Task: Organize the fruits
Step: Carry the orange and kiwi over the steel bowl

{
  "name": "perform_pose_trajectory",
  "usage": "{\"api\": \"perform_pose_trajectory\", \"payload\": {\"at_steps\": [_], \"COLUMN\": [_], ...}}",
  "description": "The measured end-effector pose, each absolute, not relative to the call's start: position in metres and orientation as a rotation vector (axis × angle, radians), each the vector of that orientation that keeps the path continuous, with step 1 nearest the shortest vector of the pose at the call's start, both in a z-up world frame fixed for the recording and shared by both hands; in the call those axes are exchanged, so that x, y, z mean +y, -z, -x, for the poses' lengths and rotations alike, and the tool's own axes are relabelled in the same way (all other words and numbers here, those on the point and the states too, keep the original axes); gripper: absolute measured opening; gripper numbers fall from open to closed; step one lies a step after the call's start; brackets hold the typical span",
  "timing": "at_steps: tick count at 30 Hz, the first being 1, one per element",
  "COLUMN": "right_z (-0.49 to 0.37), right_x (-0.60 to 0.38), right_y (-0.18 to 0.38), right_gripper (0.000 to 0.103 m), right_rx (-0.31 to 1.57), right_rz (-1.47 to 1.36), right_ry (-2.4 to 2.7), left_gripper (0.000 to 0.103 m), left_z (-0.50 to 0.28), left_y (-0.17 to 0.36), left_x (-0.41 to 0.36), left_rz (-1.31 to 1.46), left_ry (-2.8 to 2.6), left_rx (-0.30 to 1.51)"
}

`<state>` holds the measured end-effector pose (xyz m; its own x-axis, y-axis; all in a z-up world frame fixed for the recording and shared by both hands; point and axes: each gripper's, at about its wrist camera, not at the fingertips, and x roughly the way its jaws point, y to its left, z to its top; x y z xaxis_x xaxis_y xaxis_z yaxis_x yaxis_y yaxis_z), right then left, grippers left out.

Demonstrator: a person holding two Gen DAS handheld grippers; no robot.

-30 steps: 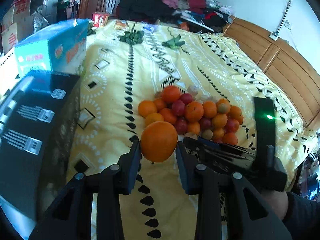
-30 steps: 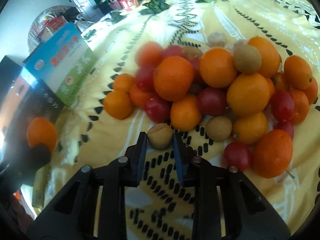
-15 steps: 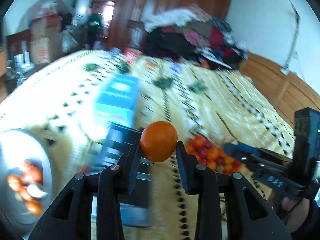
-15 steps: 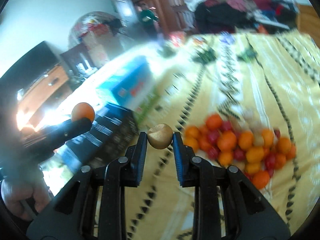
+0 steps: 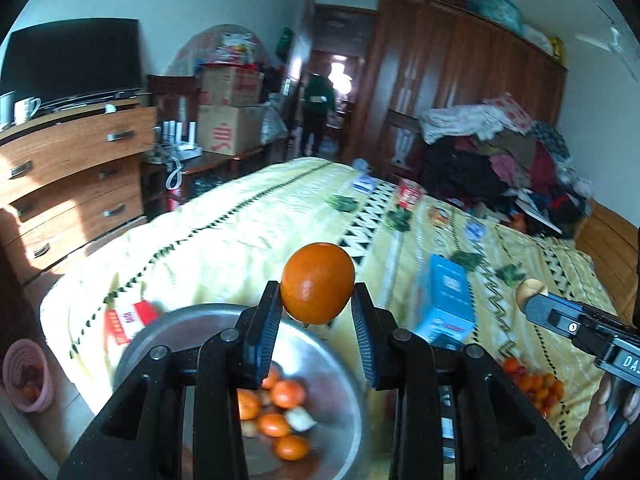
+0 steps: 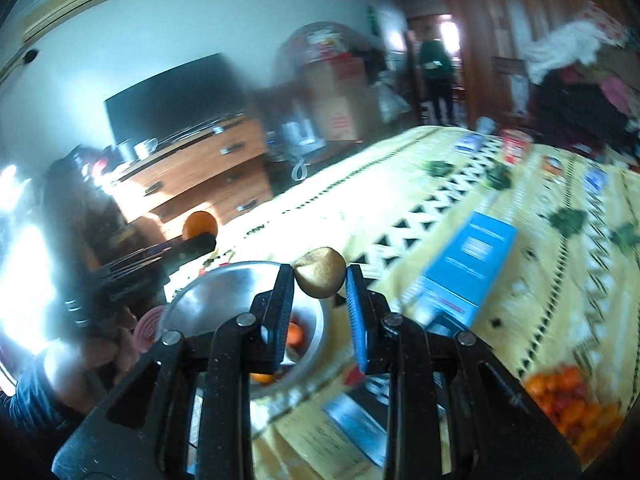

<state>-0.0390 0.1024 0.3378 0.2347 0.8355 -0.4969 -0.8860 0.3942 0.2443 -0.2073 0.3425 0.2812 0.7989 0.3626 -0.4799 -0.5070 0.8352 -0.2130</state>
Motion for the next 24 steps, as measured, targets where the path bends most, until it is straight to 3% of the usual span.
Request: {"api": "perform_pose_trajectory", "payload": {"at_steps": [8,24], "right_z": [0.052,0.069], "right_x": [0.169,0.220], "right_y": [-0.314,-0.258], "right_gripper": [0.027,0.027], "right_rx": [0.730,0.883], "right_rz": [0.136,0.232], "right_ry": [-1.293,-1.312], "left_gripper": [0.036,0.036], "left_z": [0.235,0.229], "left_y": [-0.233,-0.168], "left_x": [0.405,0.421], "left_rz": [0.439,0.499], "left_ry": [-0.559,-0.537], "left_rx": [0.535,0.666]}}
